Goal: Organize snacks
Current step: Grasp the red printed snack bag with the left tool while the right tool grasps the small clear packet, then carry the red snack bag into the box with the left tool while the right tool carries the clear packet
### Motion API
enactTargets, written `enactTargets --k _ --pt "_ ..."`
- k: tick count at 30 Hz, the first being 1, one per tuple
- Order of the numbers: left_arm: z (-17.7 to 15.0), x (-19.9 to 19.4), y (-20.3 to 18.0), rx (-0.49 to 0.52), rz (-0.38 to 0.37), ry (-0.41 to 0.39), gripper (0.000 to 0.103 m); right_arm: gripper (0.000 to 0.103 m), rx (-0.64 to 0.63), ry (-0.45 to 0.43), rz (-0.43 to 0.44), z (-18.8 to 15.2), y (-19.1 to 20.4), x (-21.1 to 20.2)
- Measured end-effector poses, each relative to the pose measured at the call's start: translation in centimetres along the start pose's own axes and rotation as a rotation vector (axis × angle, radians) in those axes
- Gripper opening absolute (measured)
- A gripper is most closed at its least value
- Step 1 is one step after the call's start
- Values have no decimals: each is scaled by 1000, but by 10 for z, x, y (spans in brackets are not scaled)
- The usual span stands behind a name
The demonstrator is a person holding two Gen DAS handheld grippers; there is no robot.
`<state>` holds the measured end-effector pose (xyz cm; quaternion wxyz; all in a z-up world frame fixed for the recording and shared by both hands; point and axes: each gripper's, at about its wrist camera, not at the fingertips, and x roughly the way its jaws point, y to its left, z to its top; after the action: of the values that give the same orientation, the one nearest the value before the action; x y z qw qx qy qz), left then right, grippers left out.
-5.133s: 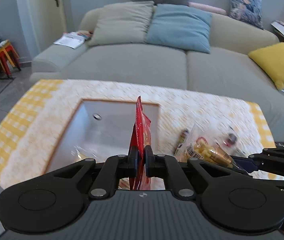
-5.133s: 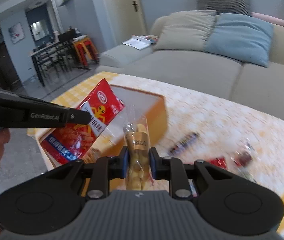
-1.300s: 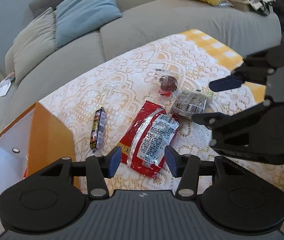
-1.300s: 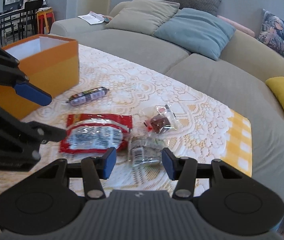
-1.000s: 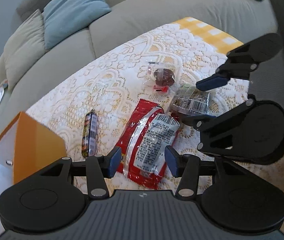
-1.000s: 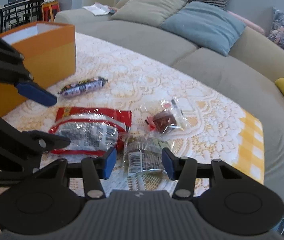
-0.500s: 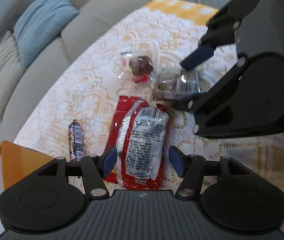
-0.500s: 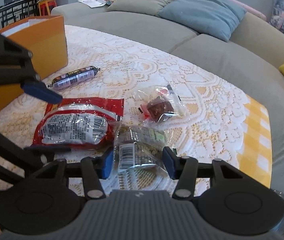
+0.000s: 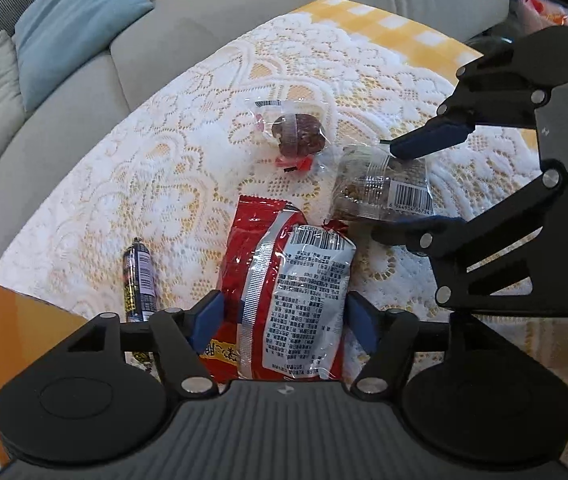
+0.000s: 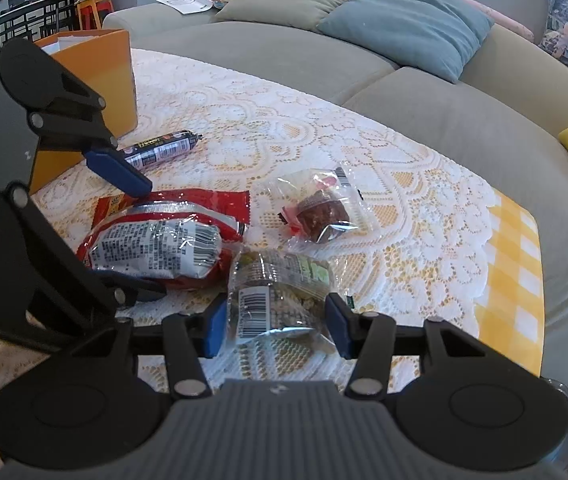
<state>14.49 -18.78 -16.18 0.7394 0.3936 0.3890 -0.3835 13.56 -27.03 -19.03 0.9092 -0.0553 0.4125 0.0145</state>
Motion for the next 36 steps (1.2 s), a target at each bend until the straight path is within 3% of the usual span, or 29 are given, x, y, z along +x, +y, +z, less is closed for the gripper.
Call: enactTargets --k 4,7,10,17,29,36 --pt "-1 -1 -7 16 35 2 65 50 -15 -2 -7 -1 2 0" --pt "0 0 -11 8 63 4 64 50 -14 -4 -7 -1 2 0" --pt "-1 -4 -14 -10 116 -14 54 49 -12 -7 -7 -1 1 -1" --pt "0 -18 -6 -117 152 -27 52 43 -27 -11 -20 -1 3 -7" --pt "-13 -68 -6 -313 112 -36 52 39 -46 -3 -23 -1 12 -35" --pt "-28 -95 -12 -400 95 -9 52 39 -1 82 20 -1 26 -55"
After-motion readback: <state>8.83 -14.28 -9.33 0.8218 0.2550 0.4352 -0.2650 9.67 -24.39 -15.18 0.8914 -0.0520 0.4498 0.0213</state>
